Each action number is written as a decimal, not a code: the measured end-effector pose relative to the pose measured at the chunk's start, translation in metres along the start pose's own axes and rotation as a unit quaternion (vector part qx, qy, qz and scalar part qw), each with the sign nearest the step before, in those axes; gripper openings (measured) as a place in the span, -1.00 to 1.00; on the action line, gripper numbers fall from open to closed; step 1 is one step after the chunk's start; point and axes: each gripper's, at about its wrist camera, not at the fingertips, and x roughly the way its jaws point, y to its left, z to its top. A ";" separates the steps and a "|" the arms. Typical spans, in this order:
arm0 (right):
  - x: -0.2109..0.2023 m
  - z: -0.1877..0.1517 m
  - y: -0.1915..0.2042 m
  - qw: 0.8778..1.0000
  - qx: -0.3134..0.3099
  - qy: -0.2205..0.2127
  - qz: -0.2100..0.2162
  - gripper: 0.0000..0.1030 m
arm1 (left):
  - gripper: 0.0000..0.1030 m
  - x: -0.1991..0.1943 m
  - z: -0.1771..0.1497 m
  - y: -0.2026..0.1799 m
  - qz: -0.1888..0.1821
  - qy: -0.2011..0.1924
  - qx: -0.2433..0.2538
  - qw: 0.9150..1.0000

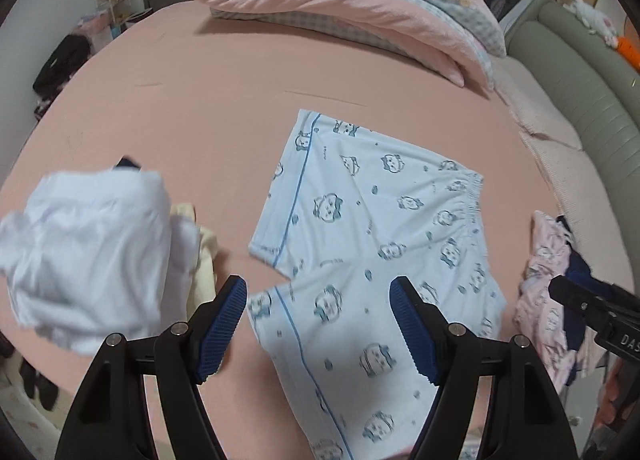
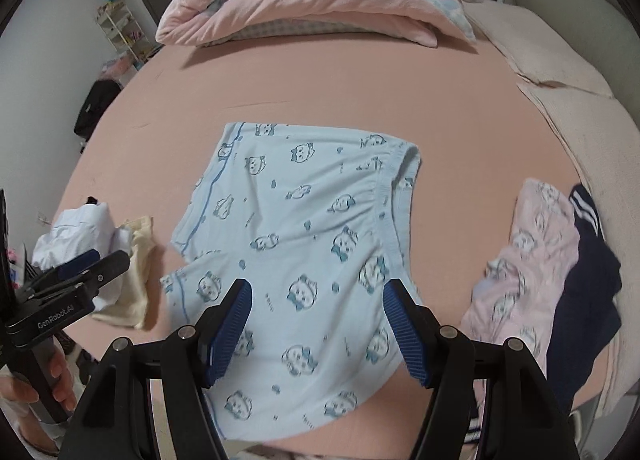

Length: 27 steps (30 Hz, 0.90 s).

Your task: Fold clothes

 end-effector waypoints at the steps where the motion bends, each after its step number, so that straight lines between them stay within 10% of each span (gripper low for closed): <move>1: -0.004 -0.006 -0.002 1.000 0.003 -0.002 0.001 0.32 | 0.41 -0.002 -0.004 0.000 0.000 -0.002 0.000 1.000; 27: 0.057 -0.124 -0.056 0.985 0.121 0.083 0.088 0.32 | 0.41 0.028 -0.134 0.005 -0.024 0.011 0.093 0.995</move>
